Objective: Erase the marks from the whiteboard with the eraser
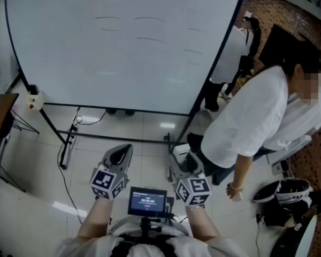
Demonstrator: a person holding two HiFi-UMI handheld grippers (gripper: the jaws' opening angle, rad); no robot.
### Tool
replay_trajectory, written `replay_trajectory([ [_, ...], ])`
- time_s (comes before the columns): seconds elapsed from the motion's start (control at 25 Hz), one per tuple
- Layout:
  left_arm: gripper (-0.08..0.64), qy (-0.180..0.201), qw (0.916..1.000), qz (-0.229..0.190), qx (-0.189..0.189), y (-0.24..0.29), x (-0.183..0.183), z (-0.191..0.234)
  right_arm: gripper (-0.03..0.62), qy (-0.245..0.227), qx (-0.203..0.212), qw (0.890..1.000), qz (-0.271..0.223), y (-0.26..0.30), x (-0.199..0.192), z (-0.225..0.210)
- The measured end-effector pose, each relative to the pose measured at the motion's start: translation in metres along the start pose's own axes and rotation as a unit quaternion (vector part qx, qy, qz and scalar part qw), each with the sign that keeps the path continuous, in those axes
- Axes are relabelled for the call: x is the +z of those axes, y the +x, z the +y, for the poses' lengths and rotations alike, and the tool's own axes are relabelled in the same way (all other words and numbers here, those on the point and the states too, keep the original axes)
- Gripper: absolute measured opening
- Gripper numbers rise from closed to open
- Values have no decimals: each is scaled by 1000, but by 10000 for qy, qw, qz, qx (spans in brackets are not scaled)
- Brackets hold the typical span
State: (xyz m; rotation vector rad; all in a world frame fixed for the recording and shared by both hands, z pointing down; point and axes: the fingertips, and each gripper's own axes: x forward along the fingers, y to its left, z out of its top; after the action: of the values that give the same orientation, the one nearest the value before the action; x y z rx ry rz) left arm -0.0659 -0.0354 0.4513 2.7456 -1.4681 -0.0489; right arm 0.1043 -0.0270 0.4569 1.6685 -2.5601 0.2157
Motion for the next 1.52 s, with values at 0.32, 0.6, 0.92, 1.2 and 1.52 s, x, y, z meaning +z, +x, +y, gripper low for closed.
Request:
replay_trajectory([
  [0.32, 5, 63, 9999, 4, 149, 69, 1, 42, 270, -46, 111, 9999, -34, 75, 15, -38],
  [0.6, 5, 190, 9989, -162, 390, 155, 24, 88, 270, -193, 204, 9993, -262, 157, 58, -93],
  [0.92, 5, 255, 9985, -157, 464, 214, 33, 110, 270, -367, 148, 9981, -476, 210, 95, -130],
  [1.2, 5, 319, 9992, -215, 96, 242, 47, 124, 270, -473, -4, 9966, -679, 240, 123, -134],
  [1.52, 5, 436, 9988, -219, -104, 257, 57, 138, 270, -629, 37, 9936, -942, 271, 160, -120],
])
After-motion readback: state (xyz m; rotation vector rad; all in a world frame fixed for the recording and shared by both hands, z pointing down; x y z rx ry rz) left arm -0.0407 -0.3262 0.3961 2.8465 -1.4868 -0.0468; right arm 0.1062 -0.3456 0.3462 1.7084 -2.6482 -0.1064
